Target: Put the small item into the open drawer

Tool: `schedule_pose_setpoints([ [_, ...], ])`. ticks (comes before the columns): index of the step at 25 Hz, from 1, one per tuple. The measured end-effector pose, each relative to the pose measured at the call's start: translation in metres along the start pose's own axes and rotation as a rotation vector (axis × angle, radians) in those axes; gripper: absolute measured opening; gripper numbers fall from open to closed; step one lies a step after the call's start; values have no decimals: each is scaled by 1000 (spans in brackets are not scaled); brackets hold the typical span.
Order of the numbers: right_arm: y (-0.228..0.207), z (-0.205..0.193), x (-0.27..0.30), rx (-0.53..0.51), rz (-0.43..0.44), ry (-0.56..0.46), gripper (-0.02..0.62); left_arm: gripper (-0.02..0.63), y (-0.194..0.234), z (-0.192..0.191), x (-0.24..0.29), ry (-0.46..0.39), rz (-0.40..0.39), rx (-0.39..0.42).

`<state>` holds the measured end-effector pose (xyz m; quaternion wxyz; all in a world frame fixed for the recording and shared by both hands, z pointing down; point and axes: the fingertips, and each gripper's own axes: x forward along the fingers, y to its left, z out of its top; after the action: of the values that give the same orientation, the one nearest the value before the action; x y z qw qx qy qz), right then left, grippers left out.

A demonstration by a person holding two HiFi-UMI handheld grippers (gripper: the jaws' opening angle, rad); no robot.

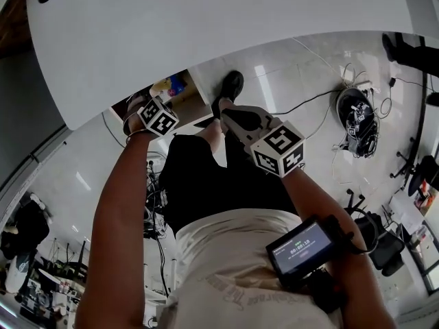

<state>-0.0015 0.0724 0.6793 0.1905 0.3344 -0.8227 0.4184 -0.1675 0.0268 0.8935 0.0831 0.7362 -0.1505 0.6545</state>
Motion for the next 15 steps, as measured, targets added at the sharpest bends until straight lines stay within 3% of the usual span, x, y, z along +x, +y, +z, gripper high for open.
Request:
schedule_pose_setpoints([
  [7,7,-2,-5,-20,24,41,6,392,-21,5,-33,-48,-18,-23],
  [15,20,6,-11,-49,36,81,6,219,-25,5,-74,-115,28,-102],
])
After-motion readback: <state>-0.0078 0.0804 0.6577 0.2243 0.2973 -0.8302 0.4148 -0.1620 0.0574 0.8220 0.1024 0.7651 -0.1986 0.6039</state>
